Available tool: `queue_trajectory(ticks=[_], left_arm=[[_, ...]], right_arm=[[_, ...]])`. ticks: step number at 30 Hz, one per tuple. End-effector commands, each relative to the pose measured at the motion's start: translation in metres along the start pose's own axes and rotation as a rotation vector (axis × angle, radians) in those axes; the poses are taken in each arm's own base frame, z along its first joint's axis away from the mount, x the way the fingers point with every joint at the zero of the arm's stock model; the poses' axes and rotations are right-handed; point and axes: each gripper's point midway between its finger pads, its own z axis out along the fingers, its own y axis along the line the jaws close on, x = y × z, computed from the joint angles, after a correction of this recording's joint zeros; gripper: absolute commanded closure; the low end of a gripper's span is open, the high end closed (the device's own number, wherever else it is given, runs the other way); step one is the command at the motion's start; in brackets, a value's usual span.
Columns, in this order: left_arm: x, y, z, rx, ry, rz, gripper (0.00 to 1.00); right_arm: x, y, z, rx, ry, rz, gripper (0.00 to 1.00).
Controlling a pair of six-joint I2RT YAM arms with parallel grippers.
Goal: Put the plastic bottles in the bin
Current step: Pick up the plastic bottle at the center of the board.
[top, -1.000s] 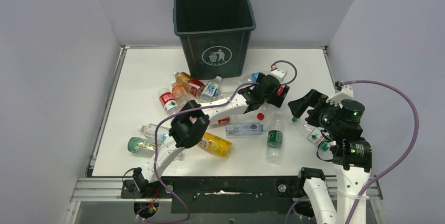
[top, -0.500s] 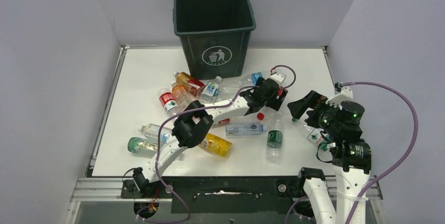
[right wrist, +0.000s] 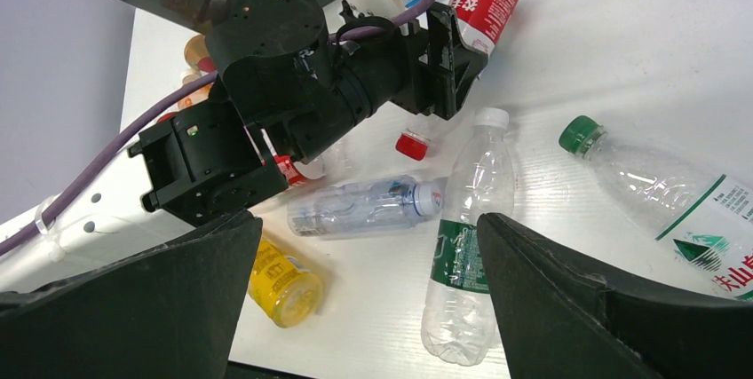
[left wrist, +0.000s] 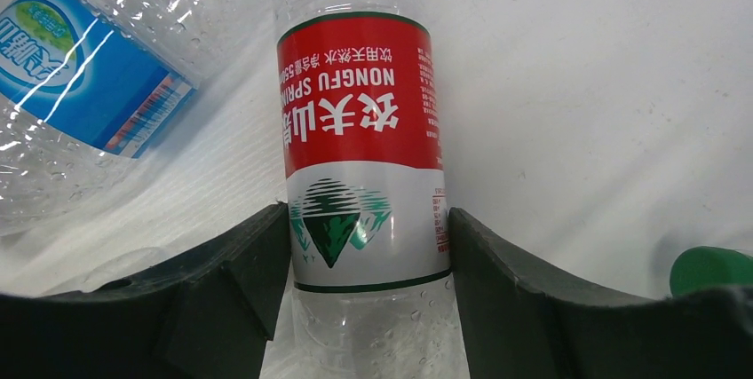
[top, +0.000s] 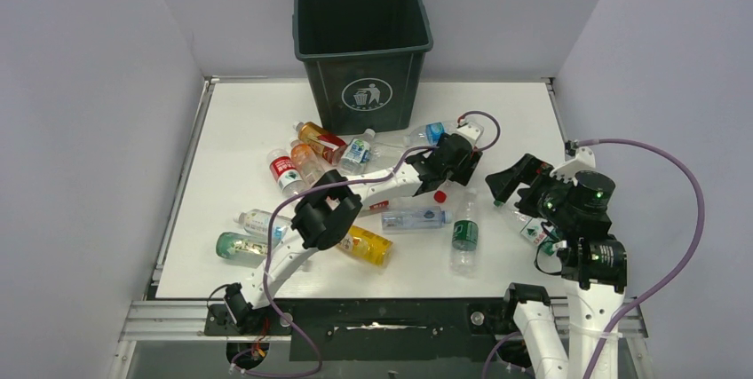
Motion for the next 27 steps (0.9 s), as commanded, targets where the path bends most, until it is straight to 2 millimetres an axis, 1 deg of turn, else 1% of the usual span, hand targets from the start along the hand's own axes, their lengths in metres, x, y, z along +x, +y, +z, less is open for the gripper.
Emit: queue_trajectory(ticks=[1, 4, 6, 9, 16, 21, 23, 27], left_arm=[[-0.027, -0.005, -0.010, 0.036, -0.059, -0.028, 0.42], [-0.032, -0.006, -0.015, 0.041, -0.064, -0.031, 0.46], [-0.039, -0.006, -0.019, 0.045, -0.072, -0.034, 0.49], [-0.053, -0.006, -0.027, 0.051, -0.093, -0.041, 0.49], [-0.095, -0.001, -0.053, 0.069, -0.162, -0.062, 0.49], [-0.119, 0.005, -0.070, 0.079, -0.200, -0.071, 0.49], [-0.129, 0.009, -0.079, 0.079, -0.218, -0.075, 0.49], [-0.155, 0.018, -0.100, 0.077, -0.267, -0.082, 0.49]], right_arm=[[-0.004, 0.004, 0.002, -0.028, -0.018, 0.003, 0.02], [-0.003, 0.004, 0.003, -0.030, -0.017, 0.005, 0.02], [-0.003, 0.004, 0.002, -0.028, -0.018, 0.006, 0.02], [-0.002, 0.003, 0.002, -0.026, -0.018, 0.008, 0.02], [-0.001, 0.003, 0.002, -0.028, -0.018, 0.010, 0.02], [-0.001, 0.004, 0.001, -0.030, -0.020, 0.013, 0.02], [-0.001, 0.004, 0.001, -0.031, -0.020, 0.012, 0.02], [-0.001, 0.005, -0.001, -0.031, -0.020, 0.013, 0.02]])
